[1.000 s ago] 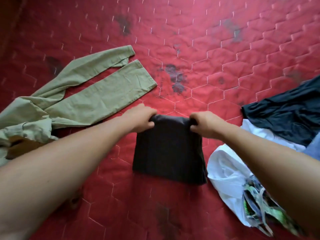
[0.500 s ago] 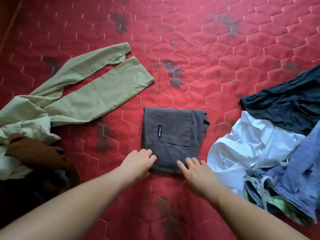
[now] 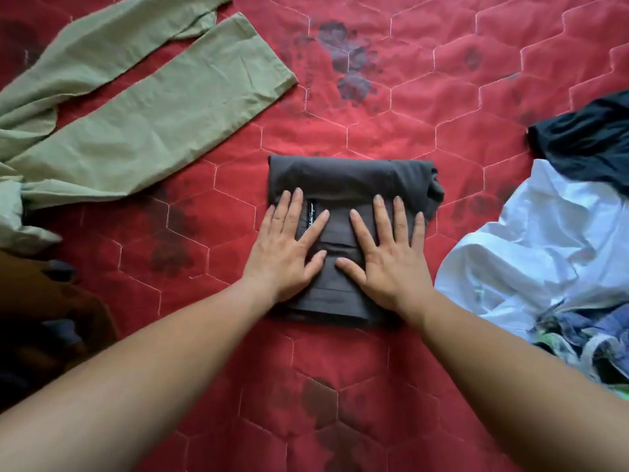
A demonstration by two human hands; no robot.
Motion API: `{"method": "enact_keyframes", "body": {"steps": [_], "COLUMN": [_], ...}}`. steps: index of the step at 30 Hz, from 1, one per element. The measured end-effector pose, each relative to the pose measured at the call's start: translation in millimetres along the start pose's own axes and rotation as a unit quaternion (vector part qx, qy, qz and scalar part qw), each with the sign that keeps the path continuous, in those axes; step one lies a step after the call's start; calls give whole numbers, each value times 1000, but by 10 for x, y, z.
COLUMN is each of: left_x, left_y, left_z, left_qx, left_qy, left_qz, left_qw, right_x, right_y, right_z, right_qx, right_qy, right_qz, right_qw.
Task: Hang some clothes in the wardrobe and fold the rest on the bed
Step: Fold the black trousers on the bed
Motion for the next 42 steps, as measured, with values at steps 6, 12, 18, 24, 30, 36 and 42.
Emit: {"method": "enact_keyframes", "body": {"steps": [6, 12, 18, 24, 30, 36, 42], "left_x": [-415, -516, -149, 319, 300, 163, 226], "left_y": [-68, -268, -185, -234, -227, -155, 214], "left_z": [375, 148, 139, -107, 220, 542, 1303], "left_qx": [-6, 75, 160, 131, 400, 545, 441], "left_qy": [86, 59, 94, 40, 151, 24, -58], "left_qz": [45, 48, 120, 160, 206, 255, 187], "left_qw": [995, 994, 975, 978, 880, 798, 876], "right_x": [-419, -569, -151, 252, 434, 304, 412], "right_y": [183, 283, 157, 0, 369, 429, 701], "right_z": [355, 14, 45, -66, 62, 329, 1230], "right_qx": [2, -5, -85, -79, -431, -620, -442], "right_qy": [79, 33, 17, -15, 15, -145, -152], "right_qz": [-32, -54, -121, -93, -341, -246, -123], "right_qw": [996, 998, 989, 992, 835, 730, 875]}}
Point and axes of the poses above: each hand's wrist, its own x-axis away from the middle knuckle, its own z-axis out of the back of the hand, y = z × x, the point moved 7 cm from there along -x, towards the middle knuckle, and after that the axes turned 14 degrees about x, right-handed, at the moved point
